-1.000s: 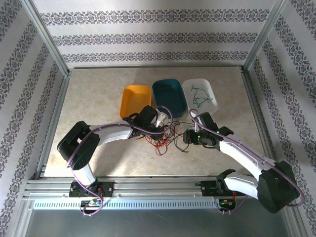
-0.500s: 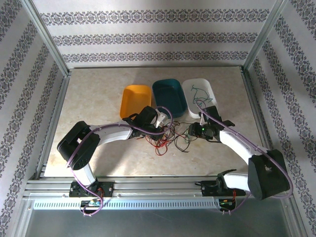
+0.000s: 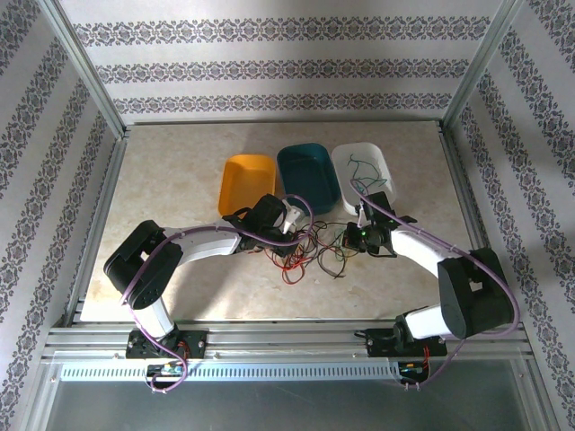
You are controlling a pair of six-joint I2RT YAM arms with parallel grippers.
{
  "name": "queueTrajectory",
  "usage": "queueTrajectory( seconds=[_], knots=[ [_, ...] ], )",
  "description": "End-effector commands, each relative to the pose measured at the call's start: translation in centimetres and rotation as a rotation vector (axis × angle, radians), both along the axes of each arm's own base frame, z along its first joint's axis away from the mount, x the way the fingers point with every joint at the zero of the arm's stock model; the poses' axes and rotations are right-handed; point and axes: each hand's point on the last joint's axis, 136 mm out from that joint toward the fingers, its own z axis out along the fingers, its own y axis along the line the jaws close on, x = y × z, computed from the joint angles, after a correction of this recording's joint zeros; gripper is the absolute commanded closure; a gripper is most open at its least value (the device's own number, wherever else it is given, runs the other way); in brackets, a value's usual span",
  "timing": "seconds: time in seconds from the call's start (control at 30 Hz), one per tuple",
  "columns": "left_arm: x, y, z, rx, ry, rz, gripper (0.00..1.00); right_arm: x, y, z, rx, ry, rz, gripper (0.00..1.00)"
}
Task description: Untangle the cables
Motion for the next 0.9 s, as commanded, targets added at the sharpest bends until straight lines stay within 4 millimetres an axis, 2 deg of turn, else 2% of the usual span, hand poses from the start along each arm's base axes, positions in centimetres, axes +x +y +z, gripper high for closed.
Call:
queueTrajectory(
  seconds=[0.0,0.23,0.5,0.6,0.77,0.87],
  knots=[
    [-0.3,-0.5,0.9,-0.024,-0.023,-0.021,1.0,0.9,-0.4,2.6,0.024,-0.071,-0.029,1.0],
    [-0.9,-0.1,-0.4,0.011,0.002,-0.045,1.0,1.1,-0.6,8.2,0.154,-0.184,-0.064,1.0],
    [-1.4,0.2,-1.6,0.027,0.027,-0.049,1.0,2.0,-0.9,12.3,0.319,-0.231,-0.117,1.0],
    [-1.7,0.4,-2.0,0.037,0.039,-0.051,1.0,2.7,-2.1,13.9,0.321,-0.286,-0.16,1.0],
    [-2.3,1.0,-2.7,0.053,0.053,-0.047,1.0,3.2,-5.7,16.5,0.237,-0.408,-0.266,1.0],
    [-2.5,1.2,-2.8,0.05,0.057,-0.043,1.0,3.1,-6.0,17.9,0.24,-0.459,-0.254,1.0]
  ],
)
